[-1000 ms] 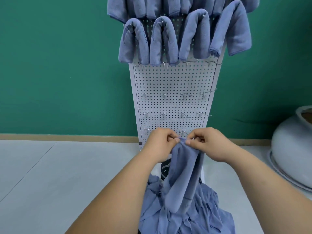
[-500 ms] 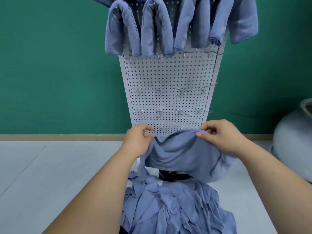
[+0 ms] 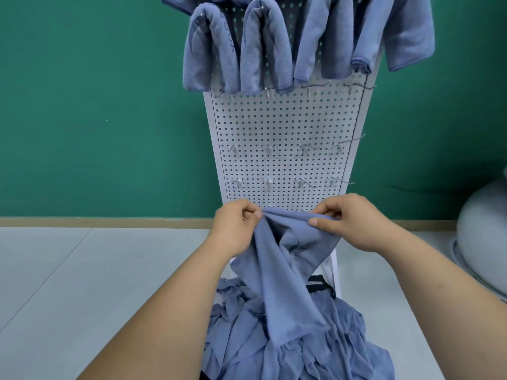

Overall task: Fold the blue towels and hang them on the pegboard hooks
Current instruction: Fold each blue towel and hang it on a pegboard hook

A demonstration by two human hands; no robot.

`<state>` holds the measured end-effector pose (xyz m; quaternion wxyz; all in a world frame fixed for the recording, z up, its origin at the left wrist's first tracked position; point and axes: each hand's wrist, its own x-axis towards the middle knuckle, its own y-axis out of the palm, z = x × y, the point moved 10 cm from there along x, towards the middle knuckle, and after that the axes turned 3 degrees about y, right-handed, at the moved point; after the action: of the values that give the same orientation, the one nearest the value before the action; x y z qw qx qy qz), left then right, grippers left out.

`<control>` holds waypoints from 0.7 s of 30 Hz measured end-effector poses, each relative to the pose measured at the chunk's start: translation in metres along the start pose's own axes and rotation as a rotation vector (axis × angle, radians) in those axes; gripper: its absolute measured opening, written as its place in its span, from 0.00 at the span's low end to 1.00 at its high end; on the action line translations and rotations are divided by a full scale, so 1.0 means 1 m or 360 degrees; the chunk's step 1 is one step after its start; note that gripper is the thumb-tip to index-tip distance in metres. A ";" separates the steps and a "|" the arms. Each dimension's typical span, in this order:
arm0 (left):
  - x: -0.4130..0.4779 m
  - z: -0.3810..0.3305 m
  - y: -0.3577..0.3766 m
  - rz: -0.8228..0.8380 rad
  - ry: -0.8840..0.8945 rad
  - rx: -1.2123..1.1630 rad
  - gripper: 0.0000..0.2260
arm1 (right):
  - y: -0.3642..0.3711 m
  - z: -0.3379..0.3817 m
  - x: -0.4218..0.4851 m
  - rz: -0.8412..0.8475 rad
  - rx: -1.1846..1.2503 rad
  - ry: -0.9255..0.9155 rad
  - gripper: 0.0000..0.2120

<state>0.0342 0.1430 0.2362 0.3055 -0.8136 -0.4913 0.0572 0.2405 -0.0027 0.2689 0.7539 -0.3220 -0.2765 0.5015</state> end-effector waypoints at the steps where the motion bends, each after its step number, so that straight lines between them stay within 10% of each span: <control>1: 0.002 0.006 -0.009 -0.0077 -0.0040 -0.0003 0.06 | -0.003 -0.006 0.000 -0.0003 -0.0030 0.0036 0.05; 14: -0.010 0.014 -0.013 -0.0031 -0.0191 -0.0394 0.07 | 0.015 0.051 -0.014 0.0054 0.0588 -0.0058 0.08; 21: -0.019 0.003 -0.009 0.0100 -0.0195 -0.0683 0.13 | 0.040 0.067 -0.014 0.0140 0.0125 -0.0169 0.10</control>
<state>0.0167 0.1316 0.2346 0.0930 -0.8698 -0.4844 0.0103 0.1632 0.0099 0.2800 0.7275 -0.2769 -0.2818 0.5610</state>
